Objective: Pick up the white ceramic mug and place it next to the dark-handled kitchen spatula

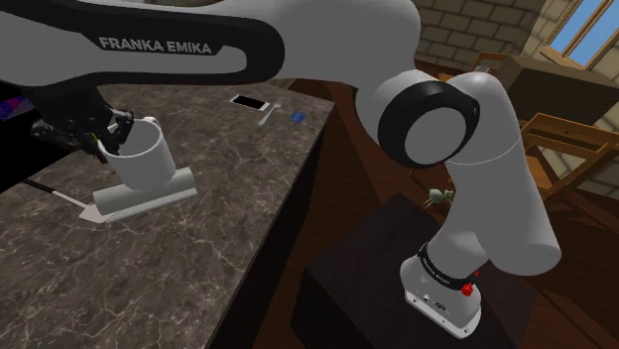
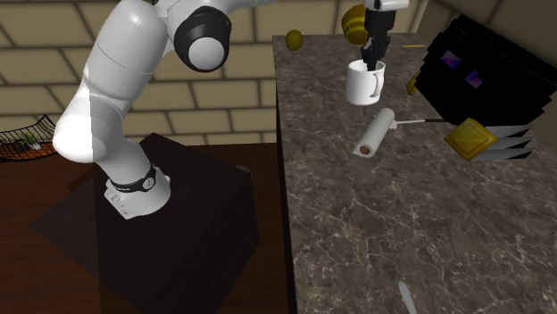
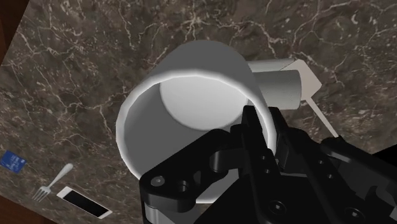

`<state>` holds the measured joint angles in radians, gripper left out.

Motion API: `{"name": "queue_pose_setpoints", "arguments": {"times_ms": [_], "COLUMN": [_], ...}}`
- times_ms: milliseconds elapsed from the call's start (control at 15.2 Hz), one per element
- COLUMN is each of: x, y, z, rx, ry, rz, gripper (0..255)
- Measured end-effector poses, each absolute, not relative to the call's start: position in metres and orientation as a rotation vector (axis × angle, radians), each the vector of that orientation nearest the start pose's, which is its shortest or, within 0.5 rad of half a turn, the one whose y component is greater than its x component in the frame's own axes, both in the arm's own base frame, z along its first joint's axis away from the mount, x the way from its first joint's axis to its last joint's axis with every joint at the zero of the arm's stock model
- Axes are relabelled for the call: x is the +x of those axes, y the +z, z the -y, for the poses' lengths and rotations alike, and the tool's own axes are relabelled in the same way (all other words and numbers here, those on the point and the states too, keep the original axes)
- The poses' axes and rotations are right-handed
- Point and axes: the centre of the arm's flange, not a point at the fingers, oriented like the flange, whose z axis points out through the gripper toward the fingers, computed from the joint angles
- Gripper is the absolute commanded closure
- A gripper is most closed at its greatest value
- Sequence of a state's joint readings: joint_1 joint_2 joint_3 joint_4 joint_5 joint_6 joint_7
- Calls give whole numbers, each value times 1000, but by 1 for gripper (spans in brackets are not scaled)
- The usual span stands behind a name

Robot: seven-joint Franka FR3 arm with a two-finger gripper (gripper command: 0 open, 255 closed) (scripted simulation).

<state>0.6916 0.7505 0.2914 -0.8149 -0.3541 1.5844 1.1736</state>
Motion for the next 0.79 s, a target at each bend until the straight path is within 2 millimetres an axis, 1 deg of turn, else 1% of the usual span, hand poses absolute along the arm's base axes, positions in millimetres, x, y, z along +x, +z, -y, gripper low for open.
{"name": "queue_pose_setpoints", "arguments": {"times_ms": [792], "x": [515], "y": [436], "z": [-545], "rx": [-3148], "ry": [-247], "rz": [-431], "gripper": [255]}}
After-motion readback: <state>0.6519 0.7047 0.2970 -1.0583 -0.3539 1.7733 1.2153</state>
